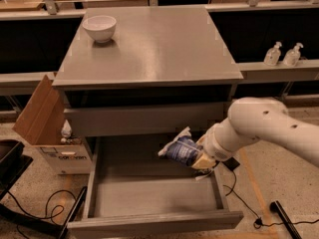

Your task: Pick blue chip bag from middle drawer and place on counter

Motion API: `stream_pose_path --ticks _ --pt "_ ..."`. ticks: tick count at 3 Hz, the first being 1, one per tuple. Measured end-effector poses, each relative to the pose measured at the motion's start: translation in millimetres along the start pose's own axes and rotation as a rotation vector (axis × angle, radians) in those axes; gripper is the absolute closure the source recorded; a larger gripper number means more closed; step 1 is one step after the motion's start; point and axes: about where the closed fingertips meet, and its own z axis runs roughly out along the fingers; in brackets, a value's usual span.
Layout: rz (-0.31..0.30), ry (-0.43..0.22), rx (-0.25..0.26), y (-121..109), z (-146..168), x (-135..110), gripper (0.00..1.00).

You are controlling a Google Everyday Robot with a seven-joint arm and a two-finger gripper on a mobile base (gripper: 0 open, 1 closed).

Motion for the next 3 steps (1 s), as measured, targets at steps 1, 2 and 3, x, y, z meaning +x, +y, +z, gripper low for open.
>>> stream_pose_path --ticks 1,2,3 --pt "-0.007 -0.007 0.033 -3 -57 -19 1.0" --pt "-0.013 -0.008 0.086 -10 -118 -58 1.0" --pt "-0.023 0.024 0.169 -21 -163 -104 1.0"
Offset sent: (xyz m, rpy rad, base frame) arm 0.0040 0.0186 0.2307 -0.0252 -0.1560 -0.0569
